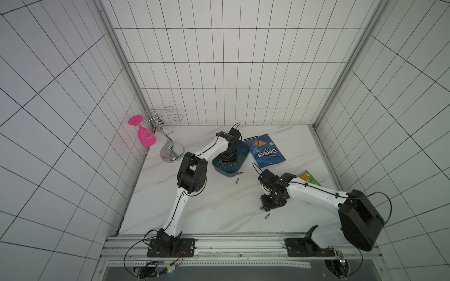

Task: Put the bit on the desktop into the storage box
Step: Place the screwdriver bit in the storage box.

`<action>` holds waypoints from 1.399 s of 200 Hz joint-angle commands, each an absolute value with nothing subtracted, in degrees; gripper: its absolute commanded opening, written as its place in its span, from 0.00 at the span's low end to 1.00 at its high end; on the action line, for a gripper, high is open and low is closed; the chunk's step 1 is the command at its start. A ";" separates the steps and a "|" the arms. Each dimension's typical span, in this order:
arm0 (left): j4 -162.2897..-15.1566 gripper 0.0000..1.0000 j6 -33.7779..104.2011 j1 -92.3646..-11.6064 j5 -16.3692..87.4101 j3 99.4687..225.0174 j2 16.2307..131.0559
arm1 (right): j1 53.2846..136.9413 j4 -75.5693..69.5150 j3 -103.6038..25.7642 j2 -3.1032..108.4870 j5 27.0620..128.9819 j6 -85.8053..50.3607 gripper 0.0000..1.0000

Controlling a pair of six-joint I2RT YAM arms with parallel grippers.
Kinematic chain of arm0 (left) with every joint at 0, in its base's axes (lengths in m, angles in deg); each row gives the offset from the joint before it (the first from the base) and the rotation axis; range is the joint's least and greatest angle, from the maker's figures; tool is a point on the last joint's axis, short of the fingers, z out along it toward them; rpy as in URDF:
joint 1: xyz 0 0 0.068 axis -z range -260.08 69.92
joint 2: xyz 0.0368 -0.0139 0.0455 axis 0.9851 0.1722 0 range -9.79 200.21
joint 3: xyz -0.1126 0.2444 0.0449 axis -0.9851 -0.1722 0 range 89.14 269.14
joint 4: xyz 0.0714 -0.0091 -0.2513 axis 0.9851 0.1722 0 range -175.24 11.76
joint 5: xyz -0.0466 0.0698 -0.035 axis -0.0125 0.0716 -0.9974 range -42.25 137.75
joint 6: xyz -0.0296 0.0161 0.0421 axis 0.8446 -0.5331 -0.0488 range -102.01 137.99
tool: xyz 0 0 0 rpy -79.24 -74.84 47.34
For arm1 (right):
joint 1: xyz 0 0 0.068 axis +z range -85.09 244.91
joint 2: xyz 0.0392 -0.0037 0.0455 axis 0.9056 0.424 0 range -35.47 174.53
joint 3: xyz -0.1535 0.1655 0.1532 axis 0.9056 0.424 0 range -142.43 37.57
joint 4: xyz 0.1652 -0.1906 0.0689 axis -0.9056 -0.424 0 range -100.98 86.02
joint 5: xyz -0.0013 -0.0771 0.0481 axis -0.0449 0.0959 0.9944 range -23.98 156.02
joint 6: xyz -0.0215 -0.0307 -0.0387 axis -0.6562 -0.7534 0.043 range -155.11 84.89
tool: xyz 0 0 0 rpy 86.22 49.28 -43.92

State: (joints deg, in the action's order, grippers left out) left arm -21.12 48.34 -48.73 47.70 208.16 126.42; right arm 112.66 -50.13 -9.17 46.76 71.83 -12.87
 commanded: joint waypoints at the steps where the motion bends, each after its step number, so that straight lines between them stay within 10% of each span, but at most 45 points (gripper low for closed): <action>1: -21.17 0.38 48.10 -48.45 48.18 209.05 125.98 | 113.18 -51.18 -8.22 46.47 69.65 -11.20 0.54; 280: -20.42 0.43 50.60 -45.46 50.83 195.32 104.83 | 109.58 -47.18 -11.78 57.09 67.69 -15.65 0.50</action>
State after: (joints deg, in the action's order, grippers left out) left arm -19.81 49.96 -46.09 49.77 197.19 107.84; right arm 110.71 -47.24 -11.71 54.87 69.12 -14.03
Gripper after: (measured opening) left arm 0.426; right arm 0.506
